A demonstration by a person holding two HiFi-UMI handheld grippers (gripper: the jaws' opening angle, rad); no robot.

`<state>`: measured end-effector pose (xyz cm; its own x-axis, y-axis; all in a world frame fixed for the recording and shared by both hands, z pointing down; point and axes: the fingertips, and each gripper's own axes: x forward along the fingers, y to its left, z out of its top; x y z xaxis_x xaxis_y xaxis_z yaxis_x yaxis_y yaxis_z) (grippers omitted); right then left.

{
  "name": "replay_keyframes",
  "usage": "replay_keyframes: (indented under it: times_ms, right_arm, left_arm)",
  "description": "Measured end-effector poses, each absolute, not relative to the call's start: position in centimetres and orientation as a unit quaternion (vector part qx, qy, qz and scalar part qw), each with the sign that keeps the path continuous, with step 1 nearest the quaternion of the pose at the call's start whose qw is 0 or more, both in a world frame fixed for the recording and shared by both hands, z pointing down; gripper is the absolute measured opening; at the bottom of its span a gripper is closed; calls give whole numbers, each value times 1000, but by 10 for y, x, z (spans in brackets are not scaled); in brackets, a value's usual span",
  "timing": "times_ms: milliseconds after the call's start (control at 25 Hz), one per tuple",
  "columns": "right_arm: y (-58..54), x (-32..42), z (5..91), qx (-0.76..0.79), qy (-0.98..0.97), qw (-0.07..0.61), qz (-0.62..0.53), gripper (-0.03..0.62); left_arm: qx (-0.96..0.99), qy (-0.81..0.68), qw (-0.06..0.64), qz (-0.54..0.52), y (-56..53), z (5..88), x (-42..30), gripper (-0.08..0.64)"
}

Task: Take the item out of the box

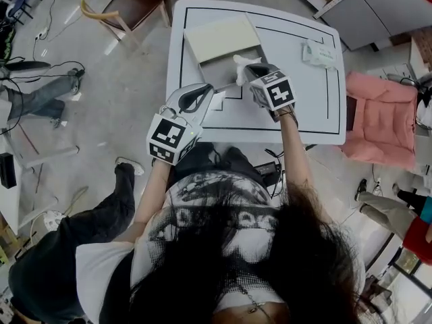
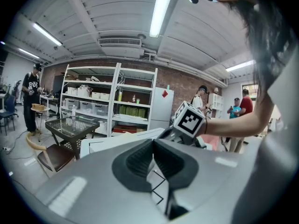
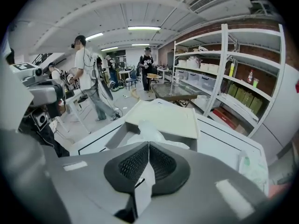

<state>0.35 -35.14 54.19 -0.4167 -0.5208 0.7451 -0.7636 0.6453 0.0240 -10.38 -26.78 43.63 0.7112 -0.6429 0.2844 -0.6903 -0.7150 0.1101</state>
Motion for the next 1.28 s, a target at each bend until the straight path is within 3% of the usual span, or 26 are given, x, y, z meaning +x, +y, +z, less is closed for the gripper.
replay_keyframes:
  times_ms: [520,1280]
  right_arm:
    - [-268,64,522,452,-818,249,254,9]
    - [-170,154,505,466,-823,185,267,9]
  left_arm:
    - [922,-349,99,136,-237,438,-38,0]
    - [907,-384,94,146,-162,437,36,0]
